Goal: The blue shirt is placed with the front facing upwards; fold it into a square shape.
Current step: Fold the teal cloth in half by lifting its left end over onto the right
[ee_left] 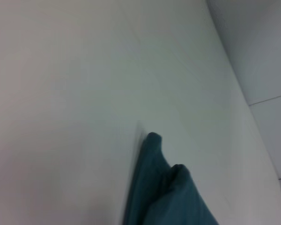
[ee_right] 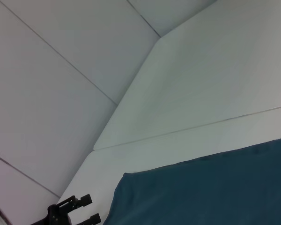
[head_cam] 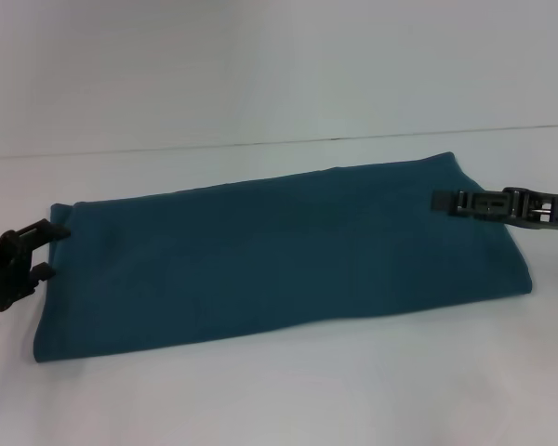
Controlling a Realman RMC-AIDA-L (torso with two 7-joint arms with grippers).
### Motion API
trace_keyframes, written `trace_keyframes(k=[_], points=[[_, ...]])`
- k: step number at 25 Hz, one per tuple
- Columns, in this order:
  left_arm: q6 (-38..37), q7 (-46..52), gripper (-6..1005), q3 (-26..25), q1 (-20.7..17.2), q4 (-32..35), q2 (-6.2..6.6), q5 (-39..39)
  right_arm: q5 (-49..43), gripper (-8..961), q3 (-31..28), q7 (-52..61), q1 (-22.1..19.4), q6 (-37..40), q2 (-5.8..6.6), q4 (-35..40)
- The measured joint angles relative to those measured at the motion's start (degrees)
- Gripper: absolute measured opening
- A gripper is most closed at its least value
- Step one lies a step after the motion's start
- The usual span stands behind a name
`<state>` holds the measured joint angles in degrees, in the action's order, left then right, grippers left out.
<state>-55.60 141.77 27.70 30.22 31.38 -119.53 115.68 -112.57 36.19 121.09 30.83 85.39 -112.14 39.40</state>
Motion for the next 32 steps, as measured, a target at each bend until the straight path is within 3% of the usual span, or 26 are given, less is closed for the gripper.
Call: trace_keyframes(k=[23, 29, 32], points=[[2.2, -0.8, 727, 2.1, -0.1, -2.7, -0.13, 0.2, 0.1, 655, -0.2, 0.6, -0.2, -1.3, 0.00, -0.9], [-1.8, -0.5, 726, 1.8, -1.2, 1.0, 0.19, 0.1, 0.1, 654, -0.3, 0.6, -0.4, -1.4, 0.00, -0.9], [-5.8, -4.2, 731, 2.9, -1.7, 4.4, 1.18, 0.3, 0.1, 654, -0.3, 0.5, -0.5, -1.4, 0.01, -0.9]])
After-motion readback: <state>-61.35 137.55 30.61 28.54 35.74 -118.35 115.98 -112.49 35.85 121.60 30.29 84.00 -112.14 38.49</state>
